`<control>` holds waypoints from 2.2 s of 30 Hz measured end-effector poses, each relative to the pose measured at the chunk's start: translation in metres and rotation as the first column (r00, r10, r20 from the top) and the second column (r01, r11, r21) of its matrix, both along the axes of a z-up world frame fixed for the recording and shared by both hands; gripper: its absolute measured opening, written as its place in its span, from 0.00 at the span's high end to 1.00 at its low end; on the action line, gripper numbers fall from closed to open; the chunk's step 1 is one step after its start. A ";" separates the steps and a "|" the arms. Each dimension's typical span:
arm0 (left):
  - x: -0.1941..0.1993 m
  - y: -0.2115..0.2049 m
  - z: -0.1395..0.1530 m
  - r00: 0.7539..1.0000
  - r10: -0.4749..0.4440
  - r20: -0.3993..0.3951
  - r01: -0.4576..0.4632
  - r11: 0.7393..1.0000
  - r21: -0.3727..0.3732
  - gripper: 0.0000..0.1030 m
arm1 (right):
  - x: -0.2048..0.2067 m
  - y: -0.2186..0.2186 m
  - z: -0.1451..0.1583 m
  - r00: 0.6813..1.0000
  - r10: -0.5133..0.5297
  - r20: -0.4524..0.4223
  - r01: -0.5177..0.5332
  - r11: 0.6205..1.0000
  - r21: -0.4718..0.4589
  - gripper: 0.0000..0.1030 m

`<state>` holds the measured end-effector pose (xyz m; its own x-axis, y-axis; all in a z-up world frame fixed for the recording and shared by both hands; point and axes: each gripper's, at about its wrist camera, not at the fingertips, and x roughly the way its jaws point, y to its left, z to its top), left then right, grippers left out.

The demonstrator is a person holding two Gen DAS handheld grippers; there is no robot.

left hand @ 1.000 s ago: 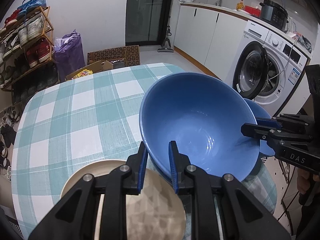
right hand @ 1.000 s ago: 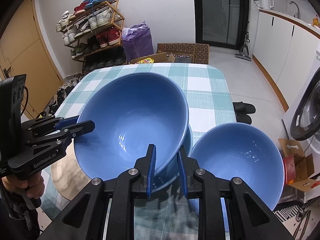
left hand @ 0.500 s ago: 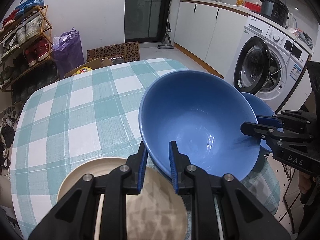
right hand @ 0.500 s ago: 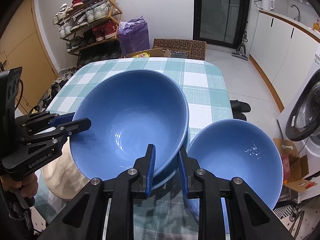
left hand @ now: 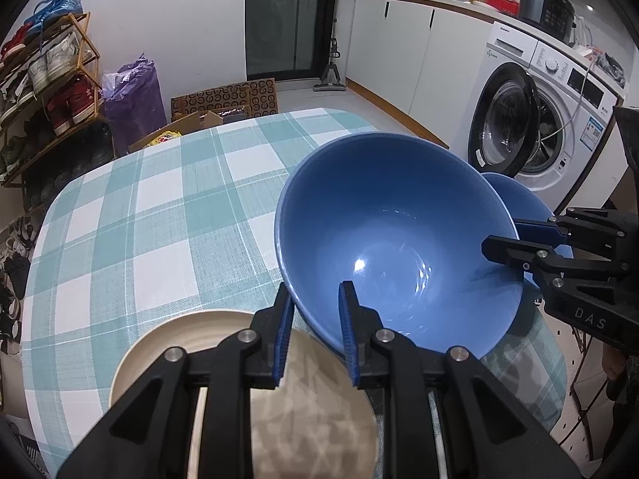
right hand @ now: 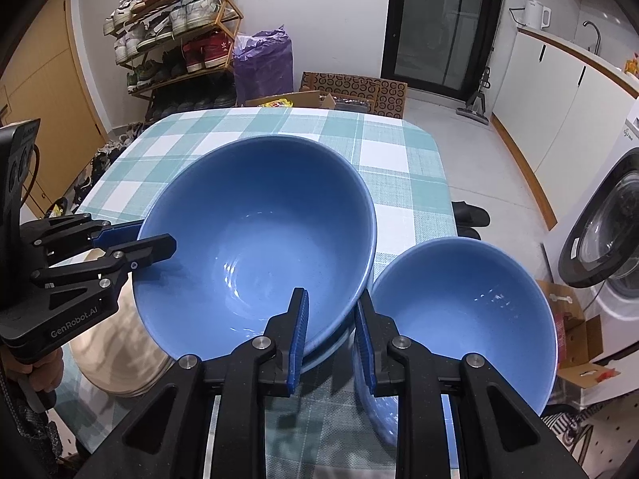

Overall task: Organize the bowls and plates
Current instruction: 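Lower the held blue bowl onto the table beside the other blue bowl, then open both grippers and pull back from the blue bowl, then move both grippers to the rim of the larger blue bowl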

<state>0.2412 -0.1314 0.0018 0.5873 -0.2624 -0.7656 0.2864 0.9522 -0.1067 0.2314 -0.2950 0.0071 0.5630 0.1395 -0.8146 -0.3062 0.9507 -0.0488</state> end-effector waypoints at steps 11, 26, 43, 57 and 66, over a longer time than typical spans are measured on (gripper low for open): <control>-0.002 0.001 -0.003 1.000 -0.008 -0.005 0.008 1.000 0.004 0.63 | 0.000 -0.002 0.003 1.000 -0.009 0.029 0.009 1.000 -0.005 0.55; -0.009 0.007 0.009 0.999 0.035 0.040 -0.034 0.999 -0.029 0.06 | -0.006 -0.013 0.019 0.996 -0.016 0.088 0.009 0.997 0.071 0.02; -0.023 -0.012 0.025 0.997 0.022 0.073 -0.017 0.997 -0.071 0.05 | -0.024 -0.040 0.037 0.988 -0.046 0.147 0.033 0.995 0.092 0.01; -0.038 -0.047 0.029 0.998 -0.034 0.062 0.038 0.997 -0.070 0.06 | -0.042 -0.093 0.048 0.978 -0.120 0.169 0.100 0.987 0.123 0.01; -0.048 -0.075 0.033 0.996 -0.052 0.076 0.058 0.996 -0.074 0.06 | -0.055 -0.129 0.054 0.968 -0.171 0.186 0.144 0.978 0.148 0.01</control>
